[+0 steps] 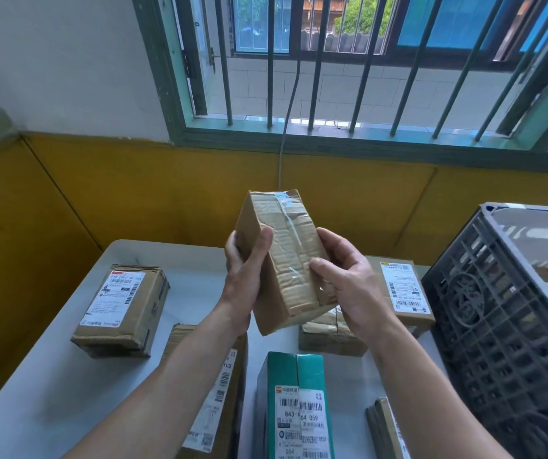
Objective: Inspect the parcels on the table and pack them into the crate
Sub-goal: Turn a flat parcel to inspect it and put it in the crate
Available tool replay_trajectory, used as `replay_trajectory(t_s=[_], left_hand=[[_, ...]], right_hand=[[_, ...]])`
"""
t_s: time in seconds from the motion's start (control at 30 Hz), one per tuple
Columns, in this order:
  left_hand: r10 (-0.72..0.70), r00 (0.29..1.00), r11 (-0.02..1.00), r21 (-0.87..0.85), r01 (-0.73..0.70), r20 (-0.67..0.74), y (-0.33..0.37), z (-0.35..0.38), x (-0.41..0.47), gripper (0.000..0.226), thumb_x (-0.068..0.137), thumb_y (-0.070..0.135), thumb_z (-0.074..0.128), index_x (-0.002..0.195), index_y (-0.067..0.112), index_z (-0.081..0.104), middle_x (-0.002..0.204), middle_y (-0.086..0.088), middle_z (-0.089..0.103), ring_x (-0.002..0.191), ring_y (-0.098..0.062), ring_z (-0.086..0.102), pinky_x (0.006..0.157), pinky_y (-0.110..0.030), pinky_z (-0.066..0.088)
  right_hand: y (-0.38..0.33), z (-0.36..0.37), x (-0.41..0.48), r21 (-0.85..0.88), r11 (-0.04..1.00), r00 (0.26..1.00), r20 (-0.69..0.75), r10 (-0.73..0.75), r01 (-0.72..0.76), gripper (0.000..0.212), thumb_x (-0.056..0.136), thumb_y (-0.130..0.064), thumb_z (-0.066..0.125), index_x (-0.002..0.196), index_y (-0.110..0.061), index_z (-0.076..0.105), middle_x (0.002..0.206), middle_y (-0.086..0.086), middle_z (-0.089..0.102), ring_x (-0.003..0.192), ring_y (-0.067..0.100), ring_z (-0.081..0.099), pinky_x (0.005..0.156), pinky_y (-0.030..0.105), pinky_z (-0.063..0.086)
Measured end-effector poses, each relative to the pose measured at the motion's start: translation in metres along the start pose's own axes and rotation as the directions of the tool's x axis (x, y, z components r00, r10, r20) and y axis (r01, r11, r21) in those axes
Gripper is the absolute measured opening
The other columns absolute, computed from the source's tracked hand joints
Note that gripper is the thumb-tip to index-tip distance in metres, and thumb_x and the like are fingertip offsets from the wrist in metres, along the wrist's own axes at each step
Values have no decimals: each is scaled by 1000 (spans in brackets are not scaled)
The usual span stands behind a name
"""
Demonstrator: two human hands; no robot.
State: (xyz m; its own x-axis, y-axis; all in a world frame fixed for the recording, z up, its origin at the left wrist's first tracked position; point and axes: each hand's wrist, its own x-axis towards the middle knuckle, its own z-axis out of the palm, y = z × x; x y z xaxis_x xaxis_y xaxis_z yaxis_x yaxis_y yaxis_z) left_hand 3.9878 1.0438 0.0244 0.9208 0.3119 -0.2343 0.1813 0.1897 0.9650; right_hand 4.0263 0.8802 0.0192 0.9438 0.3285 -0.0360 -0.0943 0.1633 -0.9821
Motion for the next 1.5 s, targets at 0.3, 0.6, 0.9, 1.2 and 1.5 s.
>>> replay_trajectory(t_s=[0.3,0.6,0.9,1.2,1.5], left_hand=[[10,994,1000,-28,-7,106,0,2,1,81,74,71,59,147,43,39,135,6,63,114,-16,68,87,-36,60],[13,1000,991,-134,-12,6,-5,4,5,52,94,32,68,136,29,38,124,-4,65,109,-21,69,92,-46,60],[96,995,987,-133,-90,34,-7,0,4,55,91,27,70,136,33,39,120,2,68,100,-10,72,77,-28,61],[179,965,982,-89,-164,194,-7,0,-4,89,69,61,76,146,47,35,127,16,66,116,-8,66,90,-31,59],[246,939,969,-93,-230,241,-11,0,-11,89,70,48,88,145,46,39,132,21,63,122,-2,60,84,-24,58]], right_hand=[[7,8,-1,63,997,999,16,36,-37,49,97,-9,64,133,-41,55,111,-12,75,107,14,72,80,29,60],[5,12,-6,-16,999,998,40,-39,39,45,83,-27,66,128,-31,58,109,-13,74,102,5,70,77,21,57],[3,15,-9,-23,999,994,101,-44,46,60,91,-40,69,147,-39,45,138,-3,63,122,17,64,88,34,59],[-6,18,-10,-30,998,994,93,-59,62,62,83,-50,72,138,-40,46,123,-19,68,114,3,66,84,23,58],[-2,14,-4,34,992,989,-90,-116,119,58,80,-38,80,131,-25,56,116,-4,74,107,11,71,74,22,58]])
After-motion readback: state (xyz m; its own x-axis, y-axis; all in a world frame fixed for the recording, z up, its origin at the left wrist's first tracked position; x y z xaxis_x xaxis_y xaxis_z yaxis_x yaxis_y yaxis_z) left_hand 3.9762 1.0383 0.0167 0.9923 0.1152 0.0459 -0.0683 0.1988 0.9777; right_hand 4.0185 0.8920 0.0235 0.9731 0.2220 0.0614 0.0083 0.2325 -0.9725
